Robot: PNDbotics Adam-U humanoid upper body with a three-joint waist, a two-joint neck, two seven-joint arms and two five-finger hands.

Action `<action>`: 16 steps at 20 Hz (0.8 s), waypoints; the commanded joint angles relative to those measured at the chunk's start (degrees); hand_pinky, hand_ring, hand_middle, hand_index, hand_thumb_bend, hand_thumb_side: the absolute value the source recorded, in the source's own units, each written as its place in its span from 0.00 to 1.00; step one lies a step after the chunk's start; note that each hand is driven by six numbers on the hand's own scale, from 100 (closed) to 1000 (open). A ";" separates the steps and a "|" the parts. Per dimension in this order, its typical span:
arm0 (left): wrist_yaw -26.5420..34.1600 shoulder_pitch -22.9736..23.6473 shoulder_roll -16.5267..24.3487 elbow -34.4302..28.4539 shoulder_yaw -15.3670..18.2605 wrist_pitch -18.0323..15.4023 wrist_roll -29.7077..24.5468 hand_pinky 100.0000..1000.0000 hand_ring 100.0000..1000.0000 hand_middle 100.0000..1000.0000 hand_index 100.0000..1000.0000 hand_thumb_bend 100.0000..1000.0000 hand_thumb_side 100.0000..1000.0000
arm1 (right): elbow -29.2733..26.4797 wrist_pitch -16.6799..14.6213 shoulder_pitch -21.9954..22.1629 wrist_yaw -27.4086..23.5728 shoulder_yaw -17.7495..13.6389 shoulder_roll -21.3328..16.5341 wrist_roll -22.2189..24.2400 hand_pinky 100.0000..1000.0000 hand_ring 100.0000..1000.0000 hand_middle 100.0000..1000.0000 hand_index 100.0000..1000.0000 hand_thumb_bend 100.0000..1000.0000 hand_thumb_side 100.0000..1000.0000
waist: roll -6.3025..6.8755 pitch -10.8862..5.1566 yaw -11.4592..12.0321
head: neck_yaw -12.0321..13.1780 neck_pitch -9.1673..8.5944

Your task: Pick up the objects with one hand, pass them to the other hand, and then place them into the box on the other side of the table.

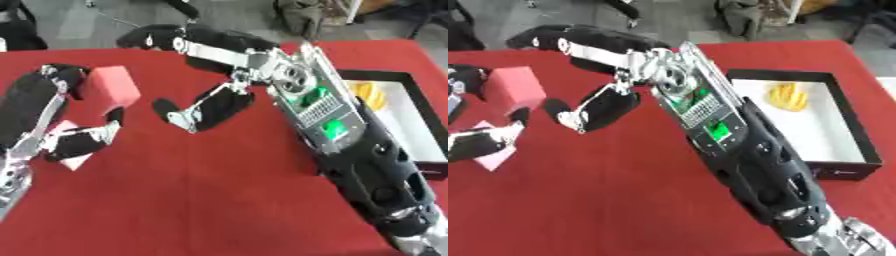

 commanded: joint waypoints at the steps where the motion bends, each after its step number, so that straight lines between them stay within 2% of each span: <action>1: -0.36 -0.80 0.39 -1.57 -0.09 -1.08 0.66 0.57 0.44 0.38 0.48 0.00 0.29 | 1.28 -0.23 -1.65 1.96 0.22 0.35 0.61 1.00 1.00 0.99 1.00 0.00 0.00 | 0.22 -1.08 0.14 | -0.29 0.06; 9: -0.66 -1.42 -0.15 -2.43 -0.78 -1.66 2.24 0.57 0.44 0.37 0.48 0.00 0.29 | 4.21 -1.82 -2.19 4.22 0.81 1.07 1.84 1.00 1.00 0.99 1.00 0.00 0.00 | 0.20 -1.10 0.31 | -0.42 0.17; 16: -0.56 -1.84 -0.44 -3.45 -1.26 -2.74 3.24 0.57 0.44 0.37 0.48 0.00 0.28 | 5.93 -1.55 -2.72 5.21 0.96 1.61 1.35 1.00 1.00 0.99 1.00 0.00 0.00 | 0.27 -1.07 0.47 | -0.73 0.14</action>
